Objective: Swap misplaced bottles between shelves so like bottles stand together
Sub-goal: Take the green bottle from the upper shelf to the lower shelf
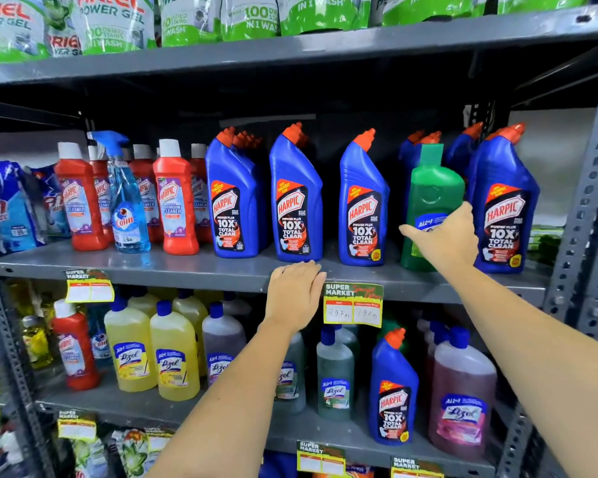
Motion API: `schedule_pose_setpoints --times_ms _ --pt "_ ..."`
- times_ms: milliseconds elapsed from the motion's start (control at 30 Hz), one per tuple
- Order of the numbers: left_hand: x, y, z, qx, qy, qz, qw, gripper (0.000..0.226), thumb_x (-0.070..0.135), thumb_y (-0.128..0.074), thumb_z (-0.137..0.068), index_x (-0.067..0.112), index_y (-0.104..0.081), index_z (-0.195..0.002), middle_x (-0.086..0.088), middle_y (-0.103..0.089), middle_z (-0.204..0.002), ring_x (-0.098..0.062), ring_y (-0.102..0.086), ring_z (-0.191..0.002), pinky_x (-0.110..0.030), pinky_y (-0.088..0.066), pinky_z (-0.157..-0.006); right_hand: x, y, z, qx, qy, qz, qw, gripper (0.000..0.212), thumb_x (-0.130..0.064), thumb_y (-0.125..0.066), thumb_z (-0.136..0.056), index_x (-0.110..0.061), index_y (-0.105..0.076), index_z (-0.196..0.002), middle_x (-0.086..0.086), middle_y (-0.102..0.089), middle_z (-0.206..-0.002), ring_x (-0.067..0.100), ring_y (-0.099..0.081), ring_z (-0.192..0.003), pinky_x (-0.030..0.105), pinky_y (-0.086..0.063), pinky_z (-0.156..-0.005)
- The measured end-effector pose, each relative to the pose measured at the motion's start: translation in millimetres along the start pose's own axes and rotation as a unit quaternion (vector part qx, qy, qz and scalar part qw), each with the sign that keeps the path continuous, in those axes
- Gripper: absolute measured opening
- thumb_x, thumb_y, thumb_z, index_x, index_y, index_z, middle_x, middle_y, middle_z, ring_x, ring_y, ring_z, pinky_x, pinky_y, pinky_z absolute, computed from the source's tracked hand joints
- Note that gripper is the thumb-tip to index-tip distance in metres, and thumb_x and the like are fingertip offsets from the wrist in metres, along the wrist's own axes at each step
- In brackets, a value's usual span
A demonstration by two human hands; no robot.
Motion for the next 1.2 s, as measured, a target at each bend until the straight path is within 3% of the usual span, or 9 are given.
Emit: schedule_pose_setpoints --times_ms 133,267,400,567,700,867,1033,1133,1200 --pt "1 7 -8 0.008 -0.019 -0.004 1.000 0.032 0.024 -0.046 -0.100 0.009 -0.057 -0.127 -0.009 -0.065 -0.124 -0.027 -0.055 -0.119 -0.043 -0.036 -0.099 -5 24 14 0.028 0.059 -0.074 0.995 0.097 -0.054 -0.086 -0.053 -0.015 -0.041 -0.129 0.002 -0.059 -0.128 0.028 -0.058 -0.115 0.042 -0.045 -0.096" --pt "-3 -3 22 0.000 -0.042 -0.062 0.997 0.052 0.028 -0.033 -0.099 0.006 -0.031 -0.146 -0.012 -0.034 -0.153 -0.027 -0.024 -0.143 -0.046 -0.019 -0.116 8 54 55 0.076 0.093 -0.158 0.980 0.101 -0.060 -0.085 -0.051 -0.020 -0.041 -0.132 -0.011 -0.057 -0.126 0.009 -0.053 -0.113 0.020 -0.037 -0.093" --pt "-17 -33 75 -0.039 -0.012 -0.109 0.993 0.063 0.037 -0.029 -0.098 0.006 -0.015 -0.150 -0.013 -0.009 -0.159 -0.026 -0.003 -0.147 -0.049 -0.006 -0.118 37 62 98 0.078 0.087 -0.204 0.972 0.098 -0.067 -0.084 -0.048 -0.023 -0.044 -0.126 -0.009 -0.061 -0.122 0.008 -0.058 -0.110 0.030 -0.046 -0.096" --pt "-25 -85 151 -0.167 0.004 -0.113 0.979 0.059 0.038 -0.027 -0.098 0.009 -0.024 -0.149 -0.013 -0.019 -0.158 -0.028 -0.013 -0.146 -0.054 -0.020 -0.116 78 19 166 -0.007 0.060 -0.221 0.973 0.084 -0.063 -0.086 -0.046 -0.033 -0.046 -0.113 -0.015 -0.063 -0.106 0.007 -0.064 -0.100 0.036 -0.054 -0.087" --pt "-35 -126 211 -0.282 0.008 -0.081 0.956 0.055 0.038 -0.030 -0.100 0.010 -0.029 -0.148 -0.010 -0.022 -0.158 -0.025 -0.016 -0.146 -0.046 -0.015 -0.117 104 -42 216 -0.069 0.012 -0.184 0.980 0.090 -0.066 -0.084 -0.044 -0.033 -0.047 -0.119 -0.021 -0.062 -0.107 -0.007 -0.058 -0.097 0.008 -0.042 -0.085" --pt "-62 -167 260 -0.448 0.016 -0.065 0.891 0.060 0.044 -0.026 -0.102 0.014 -0.011 -0.152 -0.004 -0.005 -0.162 -0.018 -0.005 -0.147 -0.044 -0.005 -0.119 132 -115 257 -0.129 -0.049 -0.149 0.979 0.087 -0.060 -0.088 -0.047 -0.041 -0.041 -0.118 -0.028 -0.057 -0.106 -0.006 -0.054 -0.098 -0.002 -0.035 -0.082" --pt "-82 -178 284 -0.491 0.002 -0.081 0.867 0.067 0.048 -0.025 -0.101 0.011 0.000 -0.152 -0.005 0.004 -0.162 -0.018 0.003 -0.147 -0.050 0.000 -0.118 160 -169 281 -0.168 -0.104 -0.094 0.976 0.096 -0.053 -0.090 -0.049 -0.022 -0.042 -0.126 -0.003 -0.061 -0.118 0.017 -0.062 -0.108 0.033 -0.051 -0.091" --pt "-84 -177 289 -0.459 0.000 -0.055 0.887 0.066 0.046 -0.029 -0.101 0.010 -0.008 -0.152 -0.006 -0.004 -0.162 -0.020 -0.002 -0.147 -0.051 -0.003 -0.118 171 -184 292 -0.159 -0.126 -0.065 0.977 0.096 -0.054 -0.089 -0.049 -0.026 -0.040 -0.126 -0.006 -0.062 -0.116 0.020 -0.063 -0.107 0.030 -0.049 -0.086" --pt "-84 -174 287 -0.420 -0.010 -0.055 0.906 0.063 0.044 -0.039 -0.099 0.009 -0.026 -0.149 -0.007 -0.023 -0.158 -0.021 -0.019 -0.145 -0.053 -0.018 -0.115 174 -190 294 -0.155 -0.130 -0.044 0.978 0.097 -0.058 -0.087 -0.050 -0.026 -0.040 -0.128 -0.005 -0.063 -0.118 0.020 -0.063 -0.107 0.031 -0.049 -0.086"
Point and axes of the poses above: each hand's wrist, its own z-axis away from the middle knuckle, its own y-axis out of the back of the hand, x = y × z, the point moved 5 cm from there along -z, towards the middle knuckle
